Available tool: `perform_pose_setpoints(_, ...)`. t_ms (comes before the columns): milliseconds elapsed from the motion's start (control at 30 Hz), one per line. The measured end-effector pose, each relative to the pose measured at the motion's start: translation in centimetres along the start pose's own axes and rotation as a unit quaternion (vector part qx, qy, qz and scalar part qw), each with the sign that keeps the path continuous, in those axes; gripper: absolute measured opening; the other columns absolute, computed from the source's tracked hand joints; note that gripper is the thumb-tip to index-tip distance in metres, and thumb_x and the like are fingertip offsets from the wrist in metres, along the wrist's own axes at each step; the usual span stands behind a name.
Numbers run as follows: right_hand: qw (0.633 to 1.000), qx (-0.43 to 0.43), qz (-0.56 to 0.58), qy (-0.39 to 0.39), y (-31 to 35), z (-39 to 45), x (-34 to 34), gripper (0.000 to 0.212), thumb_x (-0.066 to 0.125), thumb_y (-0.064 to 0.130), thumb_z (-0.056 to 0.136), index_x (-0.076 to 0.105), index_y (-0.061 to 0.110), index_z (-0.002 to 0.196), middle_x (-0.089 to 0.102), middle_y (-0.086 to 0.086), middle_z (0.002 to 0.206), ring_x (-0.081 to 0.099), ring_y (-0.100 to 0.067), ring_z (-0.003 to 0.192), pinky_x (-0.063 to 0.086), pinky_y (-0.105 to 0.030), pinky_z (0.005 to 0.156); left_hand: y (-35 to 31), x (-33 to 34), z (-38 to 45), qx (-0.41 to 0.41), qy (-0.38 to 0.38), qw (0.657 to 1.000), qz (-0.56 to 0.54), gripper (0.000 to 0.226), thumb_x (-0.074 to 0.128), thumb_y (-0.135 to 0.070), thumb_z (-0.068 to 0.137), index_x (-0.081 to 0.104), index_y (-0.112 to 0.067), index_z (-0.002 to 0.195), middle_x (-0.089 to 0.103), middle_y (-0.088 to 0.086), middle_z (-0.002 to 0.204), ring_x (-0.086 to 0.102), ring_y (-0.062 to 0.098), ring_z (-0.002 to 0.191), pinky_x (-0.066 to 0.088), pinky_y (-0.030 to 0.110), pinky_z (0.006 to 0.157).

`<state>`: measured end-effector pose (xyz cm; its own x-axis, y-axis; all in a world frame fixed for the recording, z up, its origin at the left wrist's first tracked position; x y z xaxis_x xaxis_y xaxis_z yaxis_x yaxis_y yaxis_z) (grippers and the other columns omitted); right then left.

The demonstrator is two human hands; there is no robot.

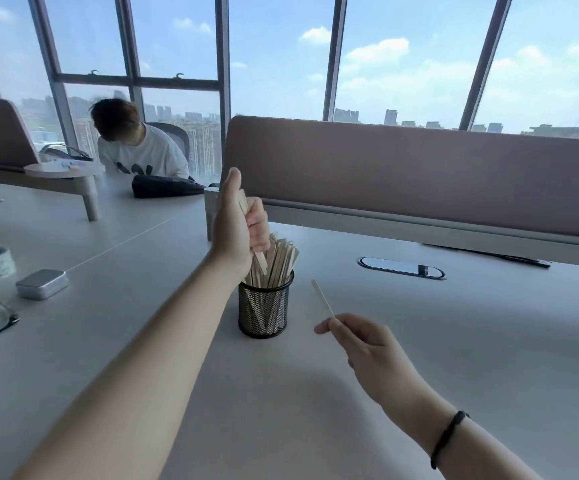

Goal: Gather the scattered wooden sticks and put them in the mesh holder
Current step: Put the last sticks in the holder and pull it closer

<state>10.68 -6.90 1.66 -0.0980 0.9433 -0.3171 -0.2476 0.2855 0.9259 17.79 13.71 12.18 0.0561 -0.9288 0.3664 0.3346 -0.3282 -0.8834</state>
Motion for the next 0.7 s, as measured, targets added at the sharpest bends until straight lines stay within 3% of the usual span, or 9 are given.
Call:
perform_pose_setpoints(167,0.992,0.037,0.121,-0.007,-0.2,1.8,2.5,0.024,0.050,0.009,0.101,0.070,0.014,0.089,0.039,0.006,0.054,0.031,-0.012,0.049,0.027,-0.024,0.049,2.4,-0.6,0.5,0.011,-0.032,0.995,0.095,0.047,0.039,-0.023,0.097,0.031,-0.016,0.051,0.024,-0.002,0.040,0.019,0.015,0.039,0.016,0.028,0.048)
perform_pose_setpoints(233,0.988,0.029,0.151,-0.013,0.8,3.0,2.8,0.024,0.049,0.006,0.101,0.068,0.009,0.087,0.044,0.003,0.055,0.034,-0.014,0.049,0.027,-0.026,0.048,2.2,-0.6,0.8,0.056,-0.026,0.984,0.166,0.039,0.041,-0.021,0.092,0.044,-0.012,0.054,0.035,-0.001,0.039,0.030,0.018,0.038,0.026,0.031,0.049)
perform_pose_setpoints(333,0.990,-0.029,0.136,-0.038,4.2,5.1,2.6,0.025,0.051,0.006,0.100,0.068,0.008,0.082,0.054,0.002,0.058,0.041,-0.017,0.048,0.032,-0.028,0.047,1.5,-0.9,1.0,0.141,-0.022,0.939,0.312,0.030,0.039,-0.019,0.096,0.063,-0.016,0.077,0.053,-0.006,0.048,0.052,0.016,0.050,0.044,0.033,0.056)
perform_pose_setpoints(467,0.989,-0.108,0.041,-0.088,9.1,8.5,2.0,0.024,0.054,0.009,0.097,0.068,0.011,0.078,0.065,-0.005,0.062,0.048,-0.017,0.048,0.038,-0.029,0.046,0.4,-1.1,0.3,0.215,-0.039,0.904,0.368,0.032,0.040,-0.013,0.096,0.071,-0.013,0.102,0.067,-0.002,0.072,0.064,0.016,0.074,0.053,0.033,0.072)
perform_pose_setpoints(567,0.982,-0.143,-0.073,-0.100,11.3,10.5,2.6,0.025,0.056,0.018,0.096,0.070,0.009,0.078,0.070,-0.014,0.073,0.054,-0.029,0.057,0.046,-0.035,0.054,-1.3,-1.1,-0.6,0.286,-0.049,0.877,0.382,0.028,0.049,-0.010,0.094,0.075,-0.009,0.103,0.074,0.000,0.087,0.068,0.012,0.085,0.054,0.027,0.078)
perform_pose_setpoints(633,0.974,-0.139,-0.159,-0.080,11.2,11.2,3.8,0.028,0.057,0.020,0.094,0.069,0.004,0.074,0.069,-0.015,0.071,0.052,-0.023,0.055,0.043,-0.031,0.054,-2.5,-1.7,-0.9,0.305,-0.064,0.885,0.347,0.023,0.055,-0.011,0.090,0.077,-0.011,0.096,0.076,-0.002,0.088,0.069,0.008,0.086,0.053,0.020,0.078)
perform_pose_setpoints(700,0.966,-0.127,-0.220,-0.042,10.5,11.5,5.1,0.026,0.057,0.018,0.089,0.068,0.001,0.072,0.068,-0.020,0.070,0.044,-0.018,0.049,0.037,-0.027,0.049,-3.0,-3.1,-0.4,0.274,-0.085,0.916,0.281,0.024,0.054,-0.015,0.089,0.077,-0.013,0.090,0.076,-0.006,0.086,0.069,0.002,0.086,0.050,0.015,0.077)
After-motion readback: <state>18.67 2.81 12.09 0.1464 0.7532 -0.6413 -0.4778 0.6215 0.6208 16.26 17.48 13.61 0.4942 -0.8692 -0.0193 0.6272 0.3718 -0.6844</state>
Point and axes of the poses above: each hand's wrist, its own z-axis towards the middle knuckle, its own x-axis out of the palm, y = z × x, the point moved 9 cm from there along z, towards the middle knuckle
